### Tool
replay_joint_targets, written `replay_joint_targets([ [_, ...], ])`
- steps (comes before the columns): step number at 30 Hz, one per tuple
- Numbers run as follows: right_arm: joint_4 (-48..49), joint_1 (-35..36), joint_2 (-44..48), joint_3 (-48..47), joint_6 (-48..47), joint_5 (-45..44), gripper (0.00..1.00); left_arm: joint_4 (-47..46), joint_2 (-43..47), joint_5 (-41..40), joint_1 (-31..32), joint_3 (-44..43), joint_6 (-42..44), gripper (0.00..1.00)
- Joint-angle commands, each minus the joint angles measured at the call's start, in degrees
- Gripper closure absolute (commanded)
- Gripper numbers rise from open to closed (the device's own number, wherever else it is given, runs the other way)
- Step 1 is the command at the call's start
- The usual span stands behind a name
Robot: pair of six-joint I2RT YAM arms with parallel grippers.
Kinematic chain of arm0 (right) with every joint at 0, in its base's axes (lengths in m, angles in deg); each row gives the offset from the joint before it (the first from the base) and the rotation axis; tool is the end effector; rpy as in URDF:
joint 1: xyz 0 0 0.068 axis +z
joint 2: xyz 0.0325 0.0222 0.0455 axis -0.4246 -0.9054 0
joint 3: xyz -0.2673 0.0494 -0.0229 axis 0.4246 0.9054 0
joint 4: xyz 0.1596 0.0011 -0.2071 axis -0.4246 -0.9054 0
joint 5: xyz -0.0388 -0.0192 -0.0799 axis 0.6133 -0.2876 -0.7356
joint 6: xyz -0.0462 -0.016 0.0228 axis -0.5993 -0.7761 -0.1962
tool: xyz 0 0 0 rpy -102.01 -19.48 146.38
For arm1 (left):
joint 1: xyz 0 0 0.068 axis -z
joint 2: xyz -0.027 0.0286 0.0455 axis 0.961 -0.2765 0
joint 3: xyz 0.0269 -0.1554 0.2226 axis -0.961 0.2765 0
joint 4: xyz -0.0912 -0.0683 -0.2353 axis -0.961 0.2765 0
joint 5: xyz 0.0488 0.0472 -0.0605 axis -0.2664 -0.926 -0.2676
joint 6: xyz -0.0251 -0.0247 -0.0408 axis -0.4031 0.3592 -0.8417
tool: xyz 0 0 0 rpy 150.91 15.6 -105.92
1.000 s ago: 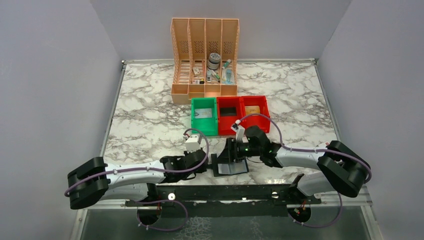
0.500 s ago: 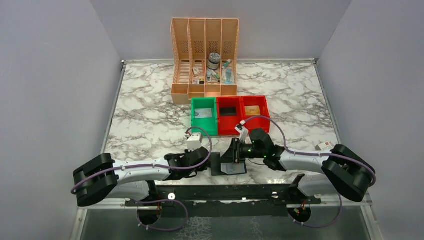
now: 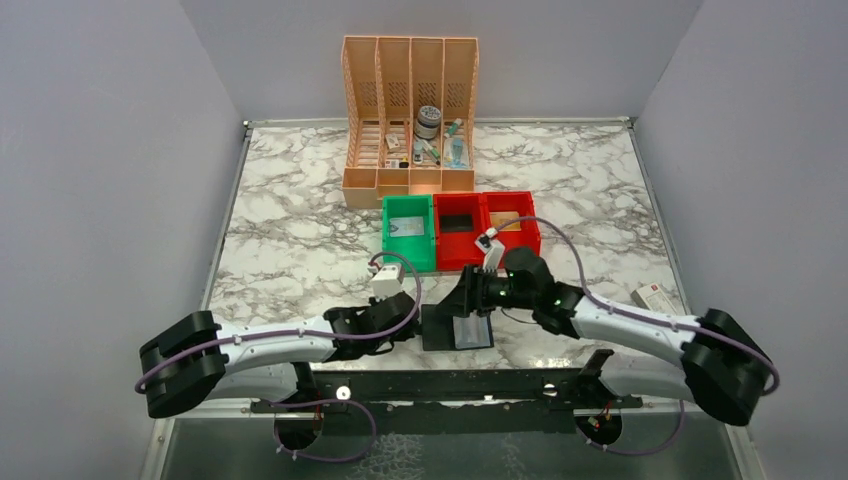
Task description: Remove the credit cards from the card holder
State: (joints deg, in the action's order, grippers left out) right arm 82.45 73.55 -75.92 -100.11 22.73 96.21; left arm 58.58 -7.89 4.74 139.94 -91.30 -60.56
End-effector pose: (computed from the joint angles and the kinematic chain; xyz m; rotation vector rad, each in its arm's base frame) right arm 0.1500 0.1902 0.1786 -0.2156 2.4145 1.3645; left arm 0.0957 -0.1789 0.1551 -0.0798 2.4076 -0.5559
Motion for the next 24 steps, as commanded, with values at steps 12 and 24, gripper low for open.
replay_joint_targets([
  [12, -18.23, 0.18, 14.72, 8.21, 1.65, -10.06, 0.39, -1.51, 3.14, 1.54, -0.51, 0.81, 1.47, 0.98],
  [24, -4.58, 0.18, 8.9, 6.72, 1.55, -0.59, 0.4, -2.6, 0.82, 3.9, -0.59, 0.0, 3.23, 1.0],
])
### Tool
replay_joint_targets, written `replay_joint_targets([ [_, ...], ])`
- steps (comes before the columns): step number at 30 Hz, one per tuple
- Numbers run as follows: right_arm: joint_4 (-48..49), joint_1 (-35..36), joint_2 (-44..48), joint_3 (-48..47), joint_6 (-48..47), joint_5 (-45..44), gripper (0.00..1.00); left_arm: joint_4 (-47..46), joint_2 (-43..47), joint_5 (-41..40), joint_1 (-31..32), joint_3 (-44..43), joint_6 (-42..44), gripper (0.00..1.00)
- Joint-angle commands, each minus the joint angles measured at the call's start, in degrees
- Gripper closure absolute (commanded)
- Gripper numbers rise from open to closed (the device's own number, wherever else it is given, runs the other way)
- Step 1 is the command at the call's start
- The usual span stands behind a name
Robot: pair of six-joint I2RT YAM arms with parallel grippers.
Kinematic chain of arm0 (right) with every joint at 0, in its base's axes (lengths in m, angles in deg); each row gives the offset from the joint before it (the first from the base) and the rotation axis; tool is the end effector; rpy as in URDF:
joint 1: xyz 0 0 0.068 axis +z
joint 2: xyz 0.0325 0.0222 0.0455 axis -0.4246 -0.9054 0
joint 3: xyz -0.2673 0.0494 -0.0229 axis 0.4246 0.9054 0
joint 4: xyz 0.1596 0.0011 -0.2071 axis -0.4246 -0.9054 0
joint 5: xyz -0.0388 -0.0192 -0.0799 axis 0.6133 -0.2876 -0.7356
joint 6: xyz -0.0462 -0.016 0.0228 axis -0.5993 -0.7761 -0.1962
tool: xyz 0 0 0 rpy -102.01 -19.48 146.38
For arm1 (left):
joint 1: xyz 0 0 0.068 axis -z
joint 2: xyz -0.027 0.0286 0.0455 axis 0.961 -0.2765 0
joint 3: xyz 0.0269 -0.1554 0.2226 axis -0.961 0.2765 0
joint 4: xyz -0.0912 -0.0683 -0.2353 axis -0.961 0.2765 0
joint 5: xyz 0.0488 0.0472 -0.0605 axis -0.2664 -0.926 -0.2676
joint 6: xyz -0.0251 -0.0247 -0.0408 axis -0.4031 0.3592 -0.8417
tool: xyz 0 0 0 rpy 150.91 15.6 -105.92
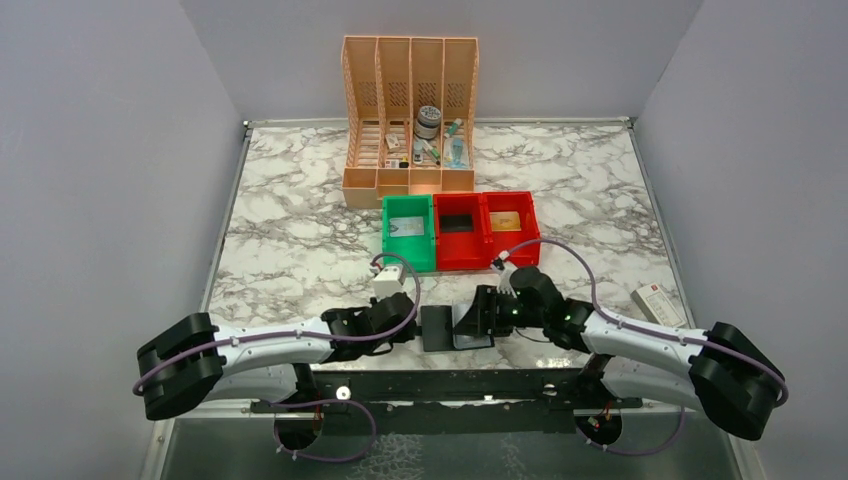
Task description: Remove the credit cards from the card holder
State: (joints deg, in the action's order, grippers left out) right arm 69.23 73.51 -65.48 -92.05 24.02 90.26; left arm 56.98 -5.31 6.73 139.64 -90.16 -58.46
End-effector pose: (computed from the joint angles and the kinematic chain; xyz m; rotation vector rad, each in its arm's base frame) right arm 0.1199 0.1508 0.1508 -0.0764 2.5915 1.1456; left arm 0.0942 -0.1758 0.1590 -0.0402 2.3921 -0.6184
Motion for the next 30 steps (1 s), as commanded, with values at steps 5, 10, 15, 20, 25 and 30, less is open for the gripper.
replay_joint_targets([
  [5, 15.98, 0.22, -8.51, -4.93, 0.29, 10.62, 0.46, -2.51, -3.66, 2.37, -0.22, -1.47, 0.84, 1.0],
  [10, 24.59, 0.22, -17.33, -6.8, 0.41, 14.3, 0.46, -3.43, -4.66, 3.52, -0.21, -1.75, 1.62, 1.0],
  [15, 32.65, 0.22, -24.78, -5.85, 1.88, 16.25, 0.46, -2.64, -6.3, 3.86, -0.21, -2.56, 1.16, 1.0],
  [20, 35.15, 0.22, -28.89, -5.18, 2.41, 15.17, 0.58, -3.75, -6.14, 3.85, -0.21, -1.86, 0.46, 1.0],
  [25, 33.25, 0.22, -29.19, -4.34, 2.52, 11.22, 0.75, -2.76, -5.07, 2.99, -0.26, -1.63, 0.08, 1.0],
  [30, 29.33, 0.22, -29.47, -4.07, 1.21, 7.22, 0.85, -1.9, -2.76, 1.82, -0.21, -0.67, -0.18, 1.0],
])
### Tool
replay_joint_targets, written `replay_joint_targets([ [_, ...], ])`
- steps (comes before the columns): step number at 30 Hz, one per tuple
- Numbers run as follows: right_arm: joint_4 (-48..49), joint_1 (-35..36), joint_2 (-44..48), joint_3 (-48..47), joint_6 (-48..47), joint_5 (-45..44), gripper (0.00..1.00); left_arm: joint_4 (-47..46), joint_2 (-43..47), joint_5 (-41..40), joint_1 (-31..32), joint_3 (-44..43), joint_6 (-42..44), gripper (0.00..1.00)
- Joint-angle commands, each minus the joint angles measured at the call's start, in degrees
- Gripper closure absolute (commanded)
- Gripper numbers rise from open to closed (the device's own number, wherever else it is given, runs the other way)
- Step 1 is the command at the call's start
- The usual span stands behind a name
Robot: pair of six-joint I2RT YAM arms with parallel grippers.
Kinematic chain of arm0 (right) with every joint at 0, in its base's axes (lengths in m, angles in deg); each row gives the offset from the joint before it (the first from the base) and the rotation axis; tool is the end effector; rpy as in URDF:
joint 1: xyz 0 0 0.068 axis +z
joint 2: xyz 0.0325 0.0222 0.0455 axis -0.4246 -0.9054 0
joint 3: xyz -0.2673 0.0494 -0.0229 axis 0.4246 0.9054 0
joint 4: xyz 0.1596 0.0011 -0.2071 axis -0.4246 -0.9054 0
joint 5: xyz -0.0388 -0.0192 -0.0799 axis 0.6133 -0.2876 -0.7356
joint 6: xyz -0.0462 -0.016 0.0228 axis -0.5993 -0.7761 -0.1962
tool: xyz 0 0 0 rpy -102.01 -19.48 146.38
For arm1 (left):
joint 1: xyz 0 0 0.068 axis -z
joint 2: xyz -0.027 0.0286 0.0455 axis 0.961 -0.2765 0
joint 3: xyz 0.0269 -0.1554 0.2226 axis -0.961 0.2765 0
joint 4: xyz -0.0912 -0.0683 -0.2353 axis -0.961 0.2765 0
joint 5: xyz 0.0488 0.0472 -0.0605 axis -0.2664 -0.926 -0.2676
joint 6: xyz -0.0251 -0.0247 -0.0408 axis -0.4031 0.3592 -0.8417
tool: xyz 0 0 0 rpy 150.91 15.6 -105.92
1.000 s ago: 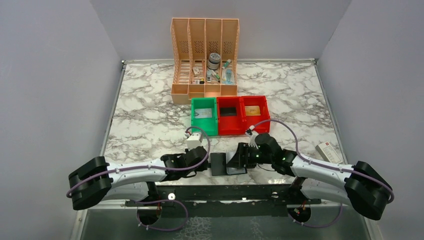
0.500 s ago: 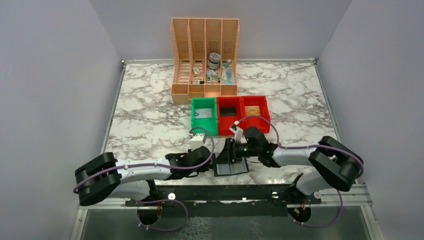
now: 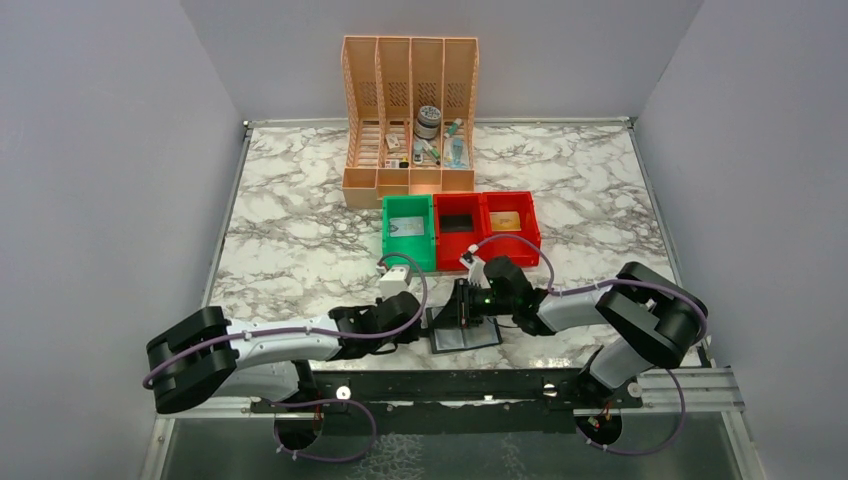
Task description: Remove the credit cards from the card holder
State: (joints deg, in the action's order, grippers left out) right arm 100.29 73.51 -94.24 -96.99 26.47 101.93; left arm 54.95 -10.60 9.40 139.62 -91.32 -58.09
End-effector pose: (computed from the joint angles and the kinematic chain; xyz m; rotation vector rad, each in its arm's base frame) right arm 0.1580 0.2038 0.1182 -0.1912 2.5373 1.4463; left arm 0.0974 -0.1865 0.1500 -0.0014 2.4466 -0.6123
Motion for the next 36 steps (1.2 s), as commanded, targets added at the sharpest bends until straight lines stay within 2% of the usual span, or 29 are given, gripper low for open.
replay_joint_targets([
  [1, -2.05, 0.22, -1.01, 0.91, -1.43, -4.96, 0.85, 0.23, 2.99, -1.04, -0.19, 0.67, -0.58, 1.0],
  [7, -3.61, 0.2, -4.51, 0.65, -1.63, -6.28, 0.87, 0.51, 5.9, -1.86, -0.19, 1.68, -0.43, 0.98],
  [10, -4.12, 0.21, -5.3, 1.01, -0.74, -7.56, 0.88, 0.0, 7.89, -1.79, -0.24, 2.4, 0.07, 0.84],
  [15, -5.86, 0.18, -4.27, 1.51, 0.22, -9.79, 0.9, -4.5, 11.21, 0.56, -0.23, 4.6, 1.85, 0.47],
  [18, -5.94, 0.18, -3.33, 1.9, 0.54, -10.26, 0.9, -5.05, 10.62, 1.54, -0.19, 4.78, 2.04, 0.36],
  [21, -6.07, 0.18, -2.33, 1.99, 0.59, -10.56, 0.9, -5.1, 8.98, 2.42, -0.19, 4.59, 1.36, 0.33],
  [26, -6.53, 0.21, -1.38, 1.72, 0.87, -10.66, 0.9, -8.34, 5.61, 4.71, -0.12, 5.09, 0.32, 0.32],
  [36, -9.95, 0.17, 3.76, 0.68, 0.96, -10.53, 0.9, -2.63, -3.82, 0.23, -0.15, 0.27, 0.19, 0.44],
])
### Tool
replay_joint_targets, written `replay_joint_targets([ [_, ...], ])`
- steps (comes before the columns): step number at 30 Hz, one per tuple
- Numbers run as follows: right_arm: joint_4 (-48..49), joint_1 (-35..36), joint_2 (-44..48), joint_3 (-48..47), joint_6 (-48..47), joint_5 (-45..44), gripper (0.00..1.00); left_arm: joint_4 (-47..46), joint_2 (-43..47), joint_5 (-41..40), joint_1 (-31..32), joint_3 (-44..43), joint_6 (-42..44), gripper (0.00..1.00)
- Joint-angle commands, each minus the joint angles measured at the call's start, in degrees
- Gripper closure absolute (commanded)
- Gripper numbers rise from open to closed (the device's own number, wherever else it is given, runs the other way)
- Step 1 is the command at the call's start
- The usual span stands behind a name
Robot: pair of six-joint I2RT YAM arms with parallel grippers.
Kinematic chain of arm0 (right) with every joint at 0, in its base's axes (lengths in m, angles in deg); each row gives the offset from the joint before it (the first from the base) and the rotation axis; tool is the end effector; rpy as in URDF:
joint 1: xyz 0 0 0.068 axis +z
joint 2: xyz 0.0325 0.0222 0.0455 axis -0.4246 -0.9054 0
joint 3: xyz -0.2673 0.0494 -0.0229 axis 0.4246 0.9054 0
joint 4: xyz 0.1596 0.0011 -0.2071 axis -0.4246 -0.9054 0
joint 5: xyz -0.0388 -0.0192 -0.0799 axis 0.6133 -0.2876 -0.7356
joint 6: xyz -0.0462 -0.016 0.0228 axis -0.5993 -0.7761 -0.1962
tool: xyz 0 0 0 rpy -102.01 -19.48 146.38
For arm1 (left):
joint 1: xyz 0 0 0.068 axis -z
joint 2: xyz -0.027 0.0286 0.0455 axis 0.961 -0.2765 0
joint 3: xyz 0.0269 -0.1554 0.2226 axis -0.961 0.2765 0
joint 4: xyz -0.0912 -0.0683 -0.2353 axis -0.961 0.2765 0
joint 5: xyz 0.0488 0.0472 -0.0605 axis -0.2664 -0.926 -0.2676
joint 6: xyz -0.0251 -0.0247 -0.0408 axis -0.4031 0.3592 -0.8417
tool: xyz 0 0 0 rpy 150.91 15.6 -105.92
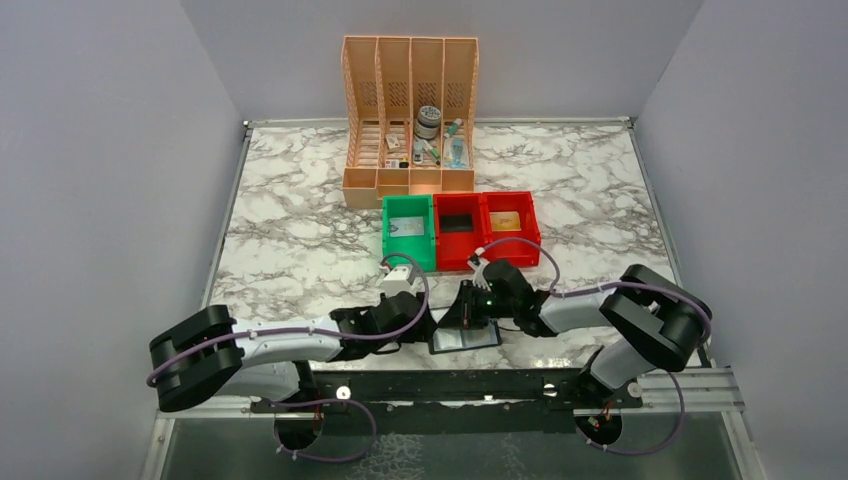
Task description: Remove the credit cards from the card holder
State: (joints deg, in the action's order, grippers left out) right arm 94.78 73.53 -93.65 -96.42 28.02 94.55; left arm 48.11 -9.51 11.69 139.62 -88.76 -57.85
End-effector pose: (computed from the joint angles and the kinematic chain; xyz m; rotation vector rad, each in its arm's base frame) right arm 0.1563 0.1957 0.1089 -0.0403 2.6105 1.2657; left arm 0.0960 -0.1867 0.1492 0.0021 2.4055 -0.7389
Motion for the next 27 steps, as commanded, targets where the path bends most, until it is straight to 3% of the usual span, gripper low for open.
replay_joint_targets([
  [1, -5.97, 0.19, 4.32, -0.29, -0.91, -3.56, 0.9, 4.13, -6.29, -1.75, -0.11, -2.93, 0.3, 0.45],
  [5, -15.32, 0.19, 11.78, -1.91, -2.84, -8.82, 0.88, 4.35, -11.69, -1.03, 0.05, -5.36, 1.05, 0.59],
  [9, -27.98, 0.12, 22.11, -2.46, -5.58, -19.95, 0.77, 4.9, -14.11, -1.03, 0.38, -6.24, 1.05, 0.75],
  [16, -46.49, 0.11, 32.17, -4.12, -8.4, -30.88, 0.6, 5.01, -12.8, -1.29, 0.83, -5.78, 1.53, 0.76],
  [18, -48.23, 0.11, 33.05, -3.77, -8.59, -30.93, 0.56, 5.01, -12.19, -1.36, 0.86, -5.6, 1.73, 0.76],
  [27, -47.4, 0.11, 31.2, -3.52, -12.29, -27.42, 0.56, 5.02, -10.82, -0.94, 0.84, -5.51, 2.1, 0.77],
])
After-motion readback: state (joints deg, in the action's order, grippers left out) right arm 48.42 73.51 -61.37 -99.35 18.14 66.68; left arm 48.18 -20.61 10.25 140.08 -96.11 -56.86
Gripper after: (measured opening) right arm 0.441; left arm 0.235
